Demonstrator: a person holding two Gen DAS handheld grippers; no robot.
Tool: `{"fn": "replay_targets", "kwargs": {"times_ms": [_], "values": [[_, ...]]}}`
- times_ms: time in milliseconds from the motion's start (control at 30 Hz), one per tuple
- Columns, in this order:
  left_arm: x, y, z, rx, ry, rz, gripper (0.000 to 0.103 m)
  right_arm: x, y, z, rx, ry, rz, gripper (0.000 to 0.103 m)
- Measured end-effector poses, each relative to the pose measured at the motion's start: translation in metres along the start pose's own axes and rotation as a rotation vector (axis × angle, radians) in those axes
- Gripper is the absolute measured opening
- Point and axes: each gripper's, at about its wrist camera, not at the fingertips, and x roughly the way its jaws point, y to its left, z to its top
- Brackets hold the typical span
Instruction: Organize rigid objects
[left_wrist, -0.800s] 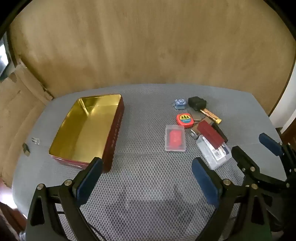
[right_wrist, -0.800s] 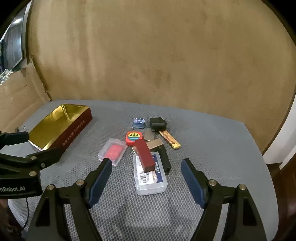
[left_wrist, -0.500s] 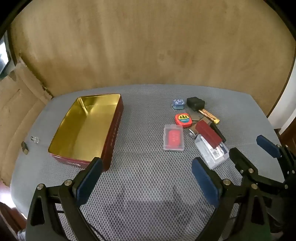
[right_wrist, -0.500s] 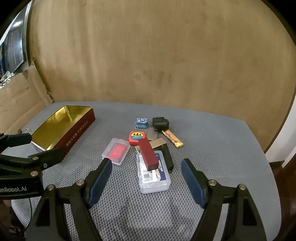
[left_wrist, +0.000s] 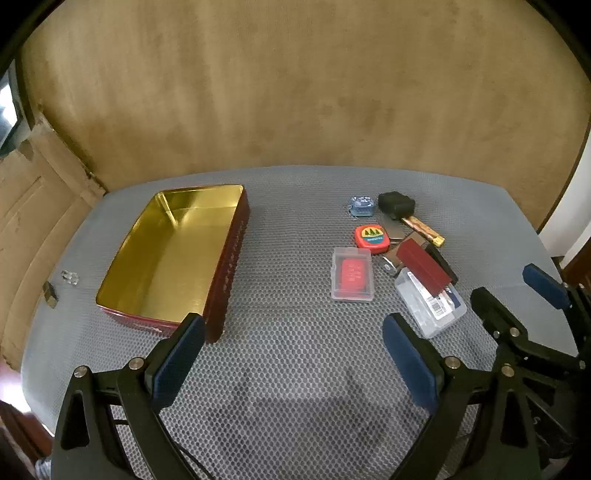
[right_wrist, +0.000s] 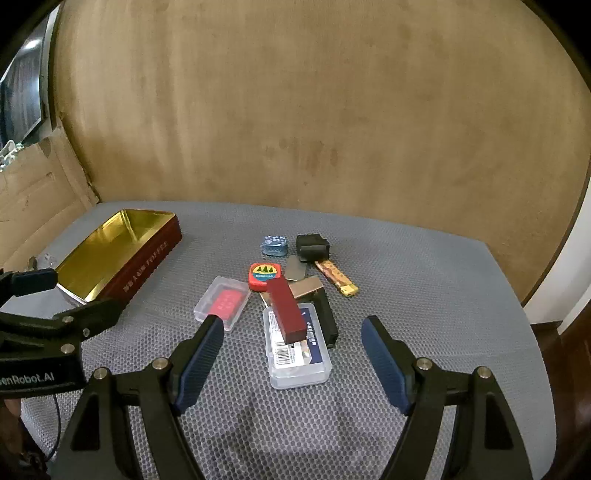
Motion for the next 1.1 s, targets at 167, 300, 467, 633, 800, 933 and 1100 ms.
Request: {"fn": "replay_targets", "kwargs": {"times_ms": [167, 300, 467, 633, 800, 933, 1100], "values": [[0.006, 0.000, 0.000, 0.007, 0.016, 0.001, 0.096, 0.004, 0.000, -0.001, 0.007, 0.009, 0.004, 0.079], [0.011, 0.000, 0.001, 0.006, 0.026, -0.001, 0.096, 0.009, 0.002, 0.000, 0.000, 0.019, 0.008, 0.079], [0.017, 0.003, 0.002, 0.003, 0.036, 0.007, 0.096, 0.015, 0.005, 0.000, -0.006, 0.030, 0.015, 0.079], [0.024, 0.008, 0.002, -0.001, 0.048, 0.009, 0.096, 0.021, 0.006, 0.002, -0.011, 0.035, 0.021, 0.079], [0.029, 0.008, 0.002, 0.002, 0.056, 0.011, 0.096, 0.025, 0.007, 0.003, -0.016, 0.042, 0.023, 0.079], [0.031, 0.007, 0.001, 0.007, 0.058, 0.014, 0.096, 0.029, 0.008, 0.005, -0.032, 0.048, 0.021, 0.079], [0.034, 0.009, 0.001, 0.009, 0.063, 0.014, 0.096, 0.035, 0.008, 0.005, -0.046, 0.056, 0.039, 0.079]]}}
